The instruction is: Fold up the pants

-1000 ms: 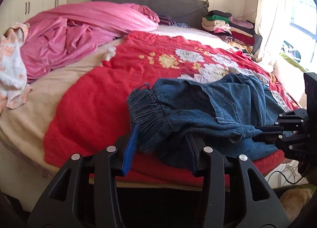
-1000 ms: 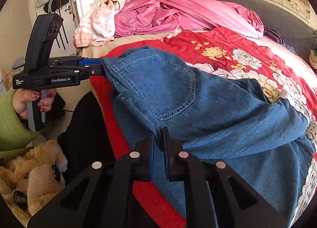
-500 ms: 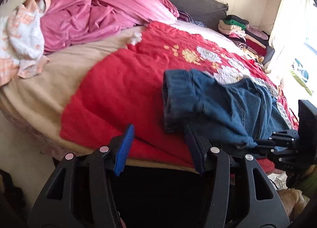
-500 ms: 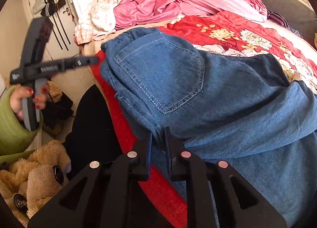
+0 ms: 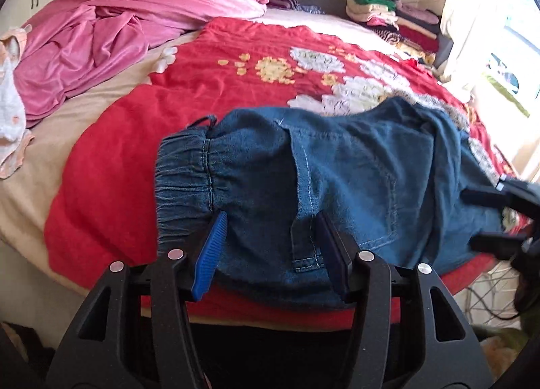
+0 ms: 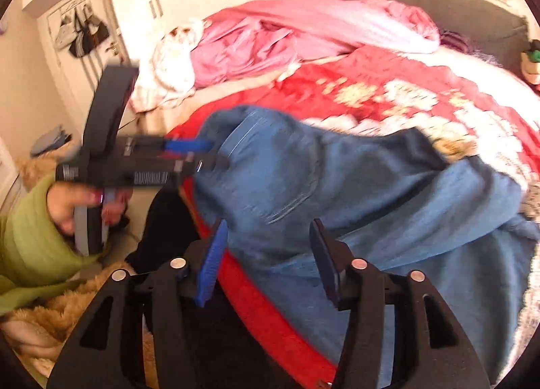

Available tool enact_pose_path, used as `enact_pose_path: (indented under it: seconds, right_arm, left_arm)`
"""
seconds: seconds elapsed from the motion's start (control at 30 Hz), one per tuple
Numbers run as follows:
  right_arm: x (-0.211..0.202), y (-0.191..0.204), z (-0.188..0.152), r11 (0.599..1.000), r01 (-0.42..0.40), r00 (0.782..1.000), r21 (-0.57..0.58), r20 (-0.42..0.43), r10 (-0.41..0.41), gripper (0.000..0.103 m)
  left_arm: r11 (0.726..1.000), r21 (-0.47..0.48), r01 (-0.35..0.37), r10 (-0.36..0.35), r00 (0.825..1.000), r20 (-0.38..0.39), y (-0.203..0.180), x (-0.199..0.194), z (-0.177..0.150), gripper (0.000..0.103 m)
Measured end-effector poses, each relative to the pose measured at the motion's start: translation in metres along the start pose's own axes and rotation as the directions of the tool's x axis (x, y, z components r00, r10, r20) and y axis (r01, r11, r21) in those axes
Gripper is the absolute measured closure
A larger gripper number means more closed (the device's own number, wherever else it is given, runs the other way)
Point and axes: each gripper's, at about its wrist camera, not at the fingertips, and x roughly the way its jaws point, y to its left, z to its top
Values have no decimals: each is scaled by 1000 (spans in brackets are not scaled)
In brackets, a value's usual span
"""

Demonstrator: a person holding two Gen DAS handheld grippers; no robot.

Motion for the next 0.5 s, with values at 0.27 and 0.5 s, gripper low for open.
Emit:
enact_pose_path:
  seconds: [0.27, 0.5]
  right_arm:
    - [24, -19, 2, 993, 113, 991, 44, -78, -109, 43]
    - [38, -40, -14, 985, 133, 981, 108, -158, -115, 42]
  left_arm:
    - [1000, 3, -20, 20, 1000, 10, 5, 3, -9, 57]
    - [1000, -11, -5, 5, 1000, 25, 5, 2, -10, 57]
